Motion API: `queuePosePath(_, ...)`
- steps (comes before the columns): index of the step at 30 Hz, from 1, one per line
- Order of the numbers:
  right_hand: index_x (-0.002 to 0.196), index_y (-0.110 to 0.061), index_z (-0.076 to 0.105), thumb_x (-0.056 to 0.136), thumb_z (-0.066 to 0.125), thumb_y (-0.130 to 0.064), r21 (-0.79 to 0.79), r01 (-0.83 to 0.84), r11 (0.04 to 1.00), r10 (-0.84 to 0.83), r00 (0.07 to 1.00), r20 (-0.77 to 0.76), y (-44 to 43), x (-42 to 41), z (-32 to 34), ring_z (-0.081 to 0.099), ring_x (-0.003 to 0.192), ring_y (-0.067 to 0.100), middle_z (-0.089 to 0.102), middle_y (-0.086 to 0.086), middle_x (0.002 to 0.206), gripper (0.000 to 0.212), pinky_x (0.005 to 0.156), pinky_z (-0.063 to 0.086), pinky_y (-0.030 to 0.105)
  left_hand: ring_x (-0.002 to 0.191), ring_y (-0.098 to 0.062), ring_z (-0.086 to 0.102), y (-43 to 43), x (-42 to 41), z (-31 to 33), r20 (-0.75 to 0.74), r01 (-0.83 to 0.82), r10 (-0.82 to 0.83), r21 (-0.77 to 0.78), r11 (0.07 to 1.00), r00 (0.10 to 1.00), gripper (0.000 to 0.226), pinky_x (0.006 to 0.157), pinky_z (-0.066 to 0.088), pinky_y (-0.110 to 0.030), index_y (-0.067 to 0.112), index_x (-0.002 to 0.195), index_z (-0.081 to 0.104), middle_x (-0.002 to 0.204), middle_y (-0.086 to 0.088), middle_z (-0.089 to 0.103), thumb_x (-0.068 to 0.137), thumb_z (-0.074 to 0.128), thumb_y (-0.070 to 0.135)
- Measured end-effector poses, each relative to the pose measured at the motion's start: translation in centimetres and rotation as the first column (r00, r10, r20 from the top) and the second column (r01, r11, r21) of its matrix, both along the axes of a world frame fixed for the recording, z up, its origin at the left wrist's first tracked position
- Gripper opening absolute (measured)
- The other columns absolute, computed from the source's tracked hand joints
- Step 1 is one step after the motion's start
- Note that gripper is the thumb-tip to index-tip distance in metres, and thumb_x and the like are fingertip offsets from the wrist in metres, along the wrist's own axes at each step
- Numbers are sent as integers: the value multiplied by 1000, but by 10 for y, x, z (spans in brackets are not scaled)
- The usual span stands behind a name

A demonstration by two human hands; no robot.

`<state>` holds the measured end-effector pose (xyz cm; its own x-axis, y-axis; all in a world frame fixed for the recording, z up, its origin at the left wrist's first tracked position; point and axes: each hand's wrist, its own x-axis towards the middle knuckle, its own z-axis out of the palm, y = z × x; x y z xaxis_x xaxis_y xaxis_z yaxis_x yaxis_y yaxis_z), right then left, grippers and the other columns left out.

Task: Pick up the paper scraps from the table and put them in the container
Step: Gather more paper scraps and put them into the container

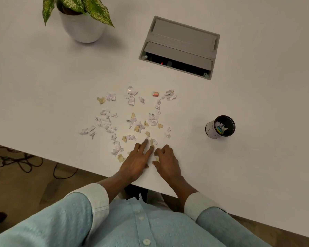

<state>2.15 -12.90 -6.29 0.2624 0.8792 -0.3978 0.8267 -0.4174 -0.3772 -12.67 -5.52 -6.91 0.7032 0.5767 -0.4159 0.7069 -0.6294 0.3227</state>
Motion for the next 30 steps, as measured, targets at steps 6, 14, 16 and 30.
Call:
queuePosePath(6, 109, -15, 73, 97, 67, -25, 59, 164, 985, -163, 986, -27, -12, -2, -3, 57, 98, 16, 64, 3, 110, 17, 83, 52, 24, 130, -29, 46, -2, 4, 6, 77, 80, -84, 46, 996, 994, 41, 101, 54, -40, 13, 136, 57, 152, -13, 45, 96, 66, 14)
queuePosePath(14, 90, -11, 80, 83, 84, -21, 82, 558, 826, -536, 822, -193, -29, 26, 9, 65, 74, 11, 73, 0, 90, 13, 75, 57, 23, 86, -25, 60, 3, 8, 1, 284, -160, 161, -29, 987, 945, 21, 68, 56, -39, 9, 89, 72, 95, -8, 65, 78, 77, -9)
queuePosePath(16, 87, -13, 80, 79, 87, -19, 89, 628, 774, -593, 766, -251, -35, 39, 12, 68, 73, 11, 74, -1, 87, 12, 77, 62, 32, 85, -24, 61, 3, 14, 6, 320, -261, 277, -95, 961, 906, 17, 71, 56, -40, 8, 88, 74, 94, -7, 66, 81, 75, -7)
queuePosePath(30, 77, -23, 77, 73, 84, -25, 286, 875, 391, -785, 479, -393, -33, 180, 88, 75, 67, 14, 75, -7, 69, 9, 75, 63, 43, 73, -12, 64, 3, 203, 100, 599, -262, 377, -273, 926, 707, 7, 66, 50, -21, 13, 85, 80, 88, 0, 70, 83, 81, 7)
